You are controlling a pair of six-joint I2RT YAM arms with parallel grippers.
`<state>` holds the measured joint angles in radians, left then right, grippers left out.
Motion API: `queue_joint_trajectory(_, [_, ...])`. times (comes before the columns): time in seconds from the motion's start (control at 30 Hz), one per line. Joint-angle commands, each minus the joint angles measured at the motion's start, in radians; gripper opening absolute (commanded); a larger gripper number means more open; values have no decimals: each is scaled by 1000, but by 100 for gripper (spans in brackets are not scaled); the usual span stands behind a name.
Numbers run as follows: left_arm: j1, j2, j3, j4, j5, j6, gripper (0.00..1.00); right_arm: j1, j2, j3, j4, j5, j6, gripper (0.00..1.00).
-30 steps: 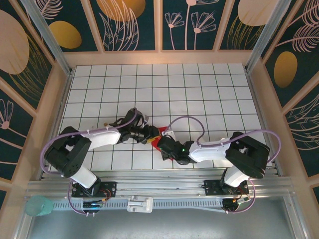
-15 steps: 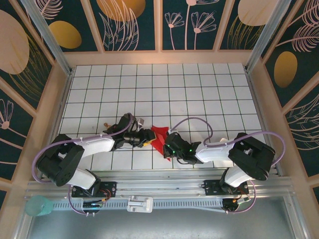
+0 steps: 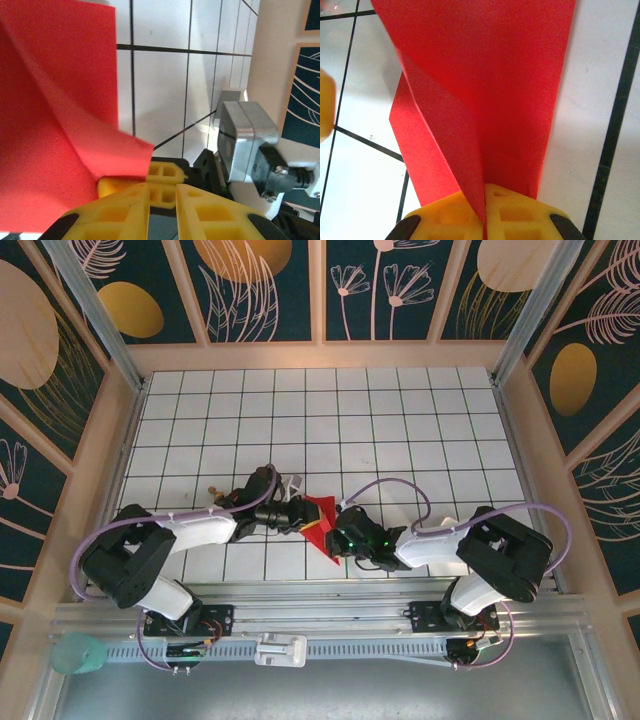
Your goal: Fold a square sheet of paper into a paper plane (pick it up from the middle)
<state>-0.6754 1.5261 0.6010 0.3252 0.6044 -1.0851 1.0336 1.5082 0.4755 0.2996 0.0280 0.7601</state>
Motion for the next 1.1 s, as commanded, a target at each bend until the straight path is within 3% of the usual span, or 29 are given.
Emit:
queue_joint_trajectory(0.0, [-7,44,31,100,56,-29,20,0,31,-23,-51,-33,18,8])
queue_joint_trajectory(1.07, [-7,252,92,138,64,28,19,0,30,-6,-78,-24,16,12])
